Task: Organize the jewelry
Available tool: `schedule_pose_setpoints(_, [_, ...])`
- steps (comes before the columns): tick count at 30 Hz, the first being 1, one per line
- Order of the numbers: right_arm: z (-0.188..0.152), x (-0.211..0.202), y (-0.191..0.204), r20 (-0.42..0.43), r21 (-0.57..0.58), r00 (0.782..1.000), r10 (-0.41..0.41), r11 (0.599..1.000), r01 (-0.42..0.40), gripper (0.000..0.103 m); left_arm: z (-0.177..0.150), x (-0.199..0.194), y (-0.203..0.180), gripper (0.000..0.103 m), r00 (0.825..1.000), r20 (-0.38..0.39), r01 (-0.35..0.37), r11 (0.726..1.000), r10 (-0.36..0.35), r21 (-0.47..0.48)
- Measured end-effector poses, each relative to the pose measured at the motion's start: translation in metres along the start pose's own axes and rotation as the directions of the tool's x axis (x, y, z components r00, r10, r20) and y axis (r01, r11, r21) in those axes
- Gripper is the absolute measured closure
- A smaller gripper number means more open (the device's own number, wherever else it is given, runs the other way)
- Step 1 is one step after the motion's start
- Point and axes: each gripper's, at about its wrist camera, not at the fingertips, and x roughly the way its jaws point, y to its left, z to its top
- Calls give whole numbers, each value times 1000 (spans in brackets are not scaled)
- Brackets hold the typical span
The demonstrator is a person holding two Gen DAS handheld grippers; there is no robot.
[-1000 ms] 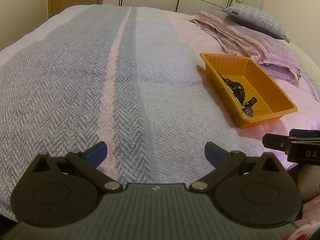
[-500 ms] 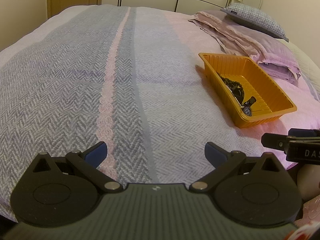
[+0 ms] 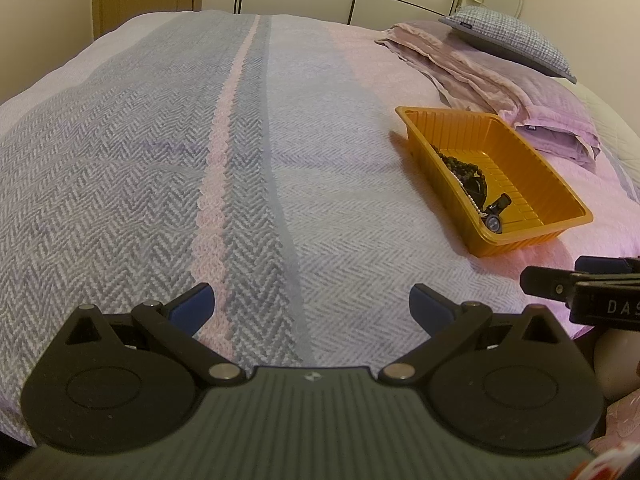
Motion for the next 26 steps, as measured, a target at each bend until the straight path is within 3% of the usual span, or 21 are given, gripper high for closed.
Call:
schedule_pose_setpoints(20, [1,1,0,0,-2,1000,-2,1000,2,20,5,1,-1,0,1000,3,14,1000,-14,13])
schedule_pose_setpoints(26, [2,1,0,1,-2,1000,-3,1000,3,20,9,-4,3,0,999,35,24,1000,-24,-1])
